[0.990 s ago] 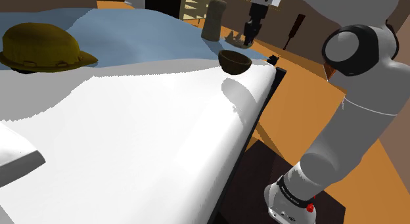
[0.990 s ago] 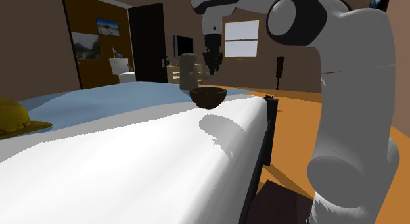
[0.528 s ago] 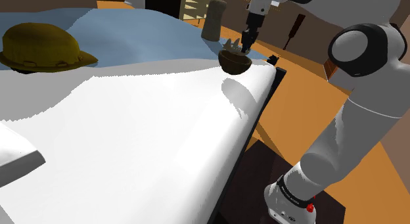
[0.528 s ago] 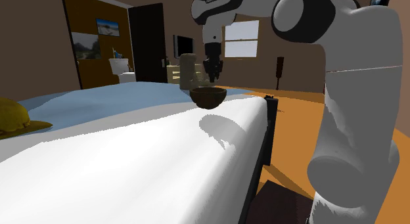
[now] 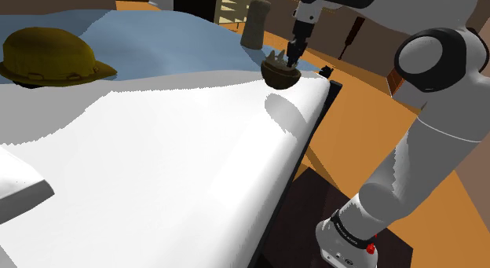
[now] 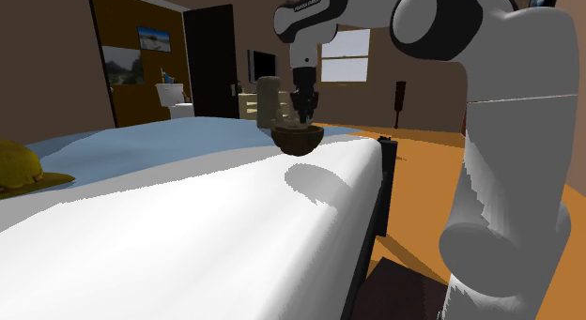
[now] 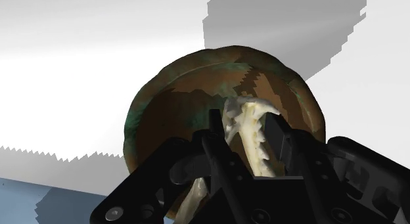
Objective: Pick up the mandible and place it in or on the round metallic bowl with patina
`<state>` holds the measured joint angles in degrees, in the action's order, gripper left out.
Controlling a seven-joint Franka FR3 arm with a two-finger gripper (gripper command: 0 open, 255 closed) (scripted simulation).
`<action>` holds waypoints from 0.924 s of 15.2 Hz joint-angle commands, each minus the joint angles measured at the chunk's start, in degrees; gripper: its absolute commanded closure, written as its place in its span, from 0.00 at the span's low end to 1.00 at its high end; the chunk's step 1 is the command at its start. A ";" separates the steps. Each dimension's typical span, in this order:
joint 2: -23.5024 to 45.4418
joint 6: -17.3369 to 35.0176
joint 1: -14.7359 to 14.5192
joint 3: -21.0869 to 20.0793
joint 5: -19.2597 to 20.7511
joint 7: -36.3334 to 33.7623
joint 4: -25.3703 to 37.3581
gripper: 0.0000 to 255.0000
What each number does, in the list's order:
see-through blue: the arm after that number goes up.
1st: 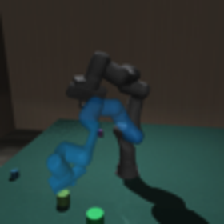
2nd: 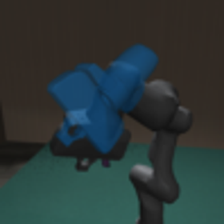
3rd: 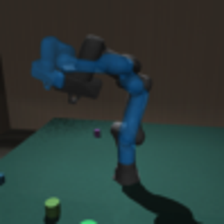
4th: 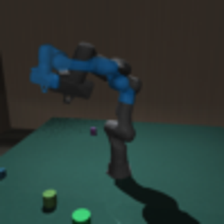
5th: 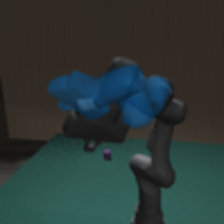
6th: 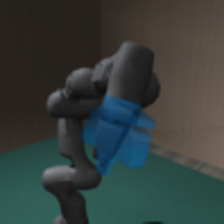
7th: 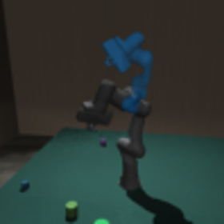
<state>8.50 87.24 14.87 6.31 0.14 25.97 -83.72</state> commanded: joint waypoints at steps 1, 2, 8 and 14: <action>-0.02 0.02 0.00 0.00 0.00 -0.01 -0.02 1.00; -0.02 0.02 0.00 0.00 0.00 -0.01 -0.02 1.00; -0.02 0.02 0.00 0.00 0.00 -0.01 -0.02 0.00; 3.73 -8.83 0.27 0.09 -0.40 0.25 12.56 0.00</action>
<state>12.04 79.01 15.16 6.42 -0.25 26.27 -71.90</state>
